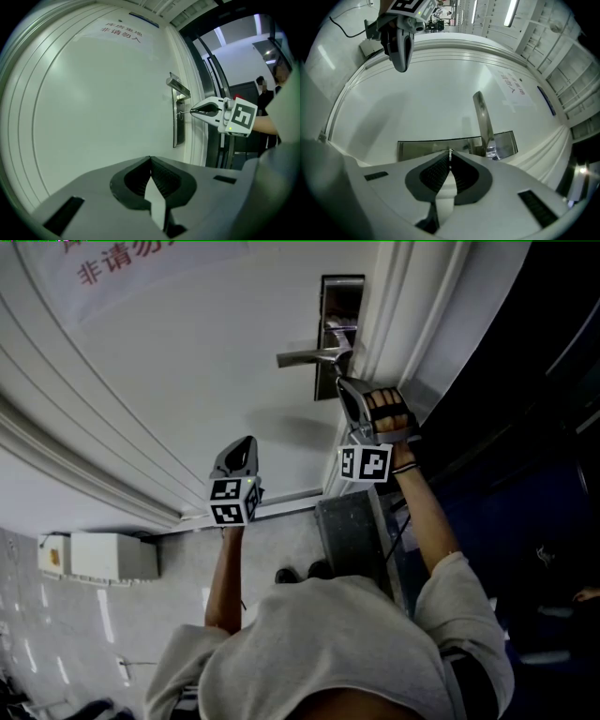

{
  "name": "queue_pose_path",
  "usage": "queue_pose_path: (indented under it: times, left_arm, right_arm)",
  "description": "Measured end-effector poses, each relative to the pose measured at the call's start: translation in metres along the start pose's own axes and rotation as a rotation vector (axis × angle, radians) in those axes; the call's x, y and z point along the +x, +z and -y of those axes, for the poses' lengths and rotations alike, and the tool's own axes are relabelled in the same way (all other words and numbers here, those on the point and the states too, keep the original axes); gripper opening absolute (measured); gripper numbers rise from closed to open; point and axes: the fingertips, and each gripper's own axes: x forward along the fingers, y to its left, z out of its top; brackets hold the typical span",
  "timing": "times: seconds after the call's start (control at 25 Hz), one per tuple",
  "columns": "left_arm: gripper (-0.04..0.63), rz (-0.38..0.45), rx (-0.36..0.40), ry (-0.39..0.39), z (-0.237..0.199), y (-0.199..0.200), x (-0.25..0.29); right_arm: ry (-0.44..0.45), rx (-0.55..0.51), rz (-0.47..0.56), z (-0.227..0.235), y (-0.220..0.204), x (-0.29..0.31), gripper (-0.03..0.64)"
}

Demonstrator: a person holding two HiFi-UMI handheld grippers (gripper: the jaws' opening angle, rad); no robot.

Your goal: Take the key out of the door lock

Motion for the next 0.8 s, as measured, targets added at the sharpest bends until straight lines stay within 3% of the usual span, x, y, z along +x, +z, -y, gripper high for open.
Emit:
queue_pose_path:
  times: [0.28,0.44,0.64,0.8]
  left_arm:
    - [0.018,-0.009,0.005,-0.010,0.009,0.000,0.001]
    - [0.018,-0.006,0.007,-0.006,0.008,0.003,0.001]
    - [0.018,-0.002,0.012,0.000,0.006,0.006,0.001]
    - [0.018,-0.002,0.013,0.003,0.005,0.006,0.001]
  right_arm:
    - [-0.017,0.116,0.035,0.007,0.004,-0.019,0.031]
    - [-0.011,0.245,0.055,0.011,0.006,-0.025,0.031]
    - [0.012,0.530,0.086,0.016,0.006,-0.033,0.031]
    - [0.050,0.855,0.117,0.015,0.001,-0.036,0.031]
